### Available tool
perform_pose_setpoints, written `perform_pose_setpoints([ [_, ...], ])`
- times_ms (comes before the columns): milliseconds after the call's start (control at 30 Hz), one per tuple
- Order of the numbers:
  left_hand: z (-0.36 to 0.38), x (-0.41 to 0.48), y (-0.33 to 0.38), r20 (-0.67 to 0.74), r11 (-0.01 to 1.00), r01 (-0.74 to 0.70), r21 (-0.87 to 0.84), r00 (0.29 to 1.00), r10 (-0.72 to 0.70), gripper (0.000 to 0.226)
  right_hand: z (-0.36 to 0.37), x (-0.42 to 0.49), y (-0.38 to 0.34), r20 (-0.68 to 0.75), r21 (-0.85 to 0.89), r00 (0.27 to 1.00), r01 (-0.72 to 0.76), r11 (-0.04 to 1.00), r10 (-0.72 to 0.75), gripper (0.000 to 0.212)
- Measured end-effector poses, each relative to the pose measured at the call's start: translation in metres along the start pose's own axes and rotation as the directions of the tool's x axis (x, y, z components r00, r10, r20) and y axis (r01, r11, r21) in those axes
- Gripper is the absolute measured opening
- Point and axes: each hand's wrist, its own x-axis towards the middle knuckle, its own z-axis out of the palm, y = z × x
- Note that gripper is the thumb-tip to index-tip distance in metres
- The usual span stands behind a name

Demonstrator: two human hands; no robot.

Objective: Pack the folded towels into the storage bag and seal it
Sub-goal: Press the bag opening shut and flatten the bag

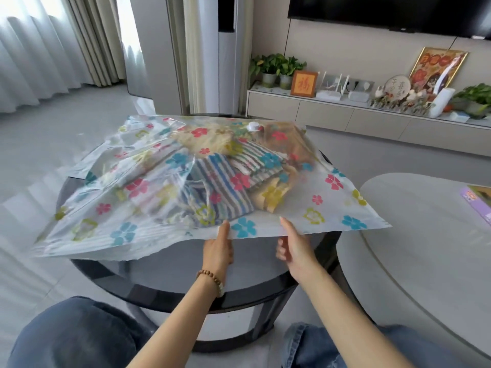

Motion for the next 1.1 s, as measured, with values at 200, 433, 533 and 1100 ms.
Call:
perform_pose_setpoints([
  [200, -0.012, -0.002, 0.007, -0.011, 1.0, 0.014, -0.002, 1.0, -0.014, 0.038, 0.084, -0.032, 0.026, 0.149, -0.093, 0.989, -0.007, 0.996, 0.021, 0.031],
  [433, -0.083, 0.002, 0.027, -0.16, 0.996, -0.033, -0.085, 0.987, 0.019, 0.043, 0.072, -0.026, 0.028, 0.084, -0.01, 0.996, -0.005, 1.0, 0.006, 0.038],
  [533, -0.105, 0.002, 0.031, -0.192, 0.996, -0.039, -0.083, 0.981, 0.022, 0.047, 0.079, -0.028, 0.034, 0.043, 0.057, 0.999, -0.025, 0.998, 0.023, 0.037],
  [1100, -0.199, 0.028, 0.062, -0.226, 0.996, -0.077, -0.033, 0.972, 0.068, 0.038, 0.193, -0.058, 0.057, 0.204, -0.063, 0.978, -0.029, 0.998, 0.041, 0.038],
])
